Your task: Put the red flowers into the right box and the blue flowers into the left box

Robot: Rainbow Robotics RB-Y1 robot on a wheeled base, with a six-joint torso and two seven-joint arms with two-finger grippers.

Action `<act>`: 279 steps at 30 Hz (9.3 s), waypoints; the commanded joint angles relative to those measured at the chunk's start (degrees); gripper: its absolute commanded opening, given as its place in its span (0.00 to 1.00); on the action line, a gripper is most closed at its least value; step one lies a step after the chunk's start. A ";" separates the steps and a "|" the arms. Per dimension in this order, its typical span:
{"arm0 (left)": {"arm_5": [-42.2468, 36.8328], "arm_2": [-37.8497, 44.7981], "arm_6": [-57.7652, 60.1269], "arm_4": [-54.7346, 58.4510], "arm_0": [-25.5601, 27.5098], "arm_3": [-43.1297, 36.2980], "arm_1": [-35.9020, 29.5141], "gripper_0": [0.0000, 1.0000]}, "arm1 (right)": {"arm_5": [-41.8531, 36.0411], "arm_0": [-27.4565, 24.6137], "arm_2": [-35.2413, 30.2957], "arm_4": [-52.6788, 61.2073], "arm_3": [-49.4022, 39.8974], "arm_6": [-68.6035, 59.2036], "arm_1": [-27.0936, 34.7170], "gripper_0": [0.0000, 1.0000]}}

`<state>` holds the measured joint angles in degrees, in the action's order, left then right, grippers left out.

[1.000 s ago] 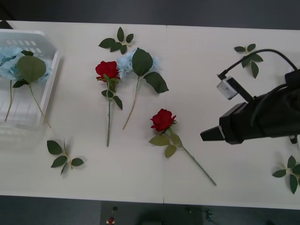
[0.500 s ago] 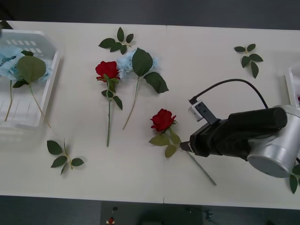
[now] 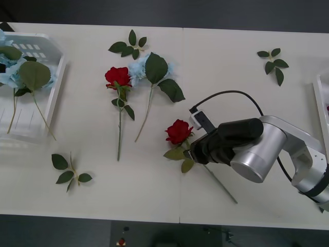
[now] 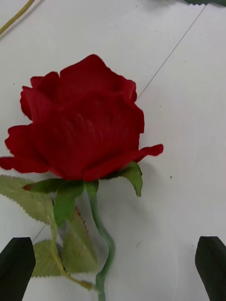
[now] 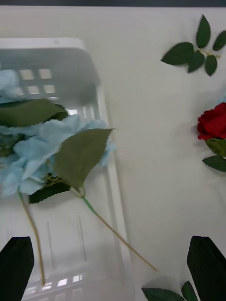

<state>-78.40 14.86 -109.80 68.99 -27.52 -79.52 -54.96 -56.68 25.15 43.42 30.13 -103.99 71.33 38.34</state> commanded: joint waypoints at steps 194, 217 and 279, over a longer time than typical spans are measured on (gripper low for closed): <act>36.56 -31.47 -45.20 63.90 5.02 -6.71 8.81 1.00 | 0.78 -10.21 -37.88 66.55 -6.31 34.75 13.51 0.00; 23.99 -21.27 0.82 -23.47 -10.97 5.69 32.37 1.00 | 5.35 -17.50 -38.23 49.33 18.30 9.88 46.47 0.00; 42.71 -43.33 27.71 -53.26 -7.37 13.42 36.68 0.00 | 8.95 -34.03 -51.59 53.90 13.29 15.86 40.32 1.00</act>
<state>-35.67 -28.09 -80.60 15.36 -38.68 -62.22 -14.99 -46.44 -8.94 -3.85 82.80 -89.16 85.54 81.20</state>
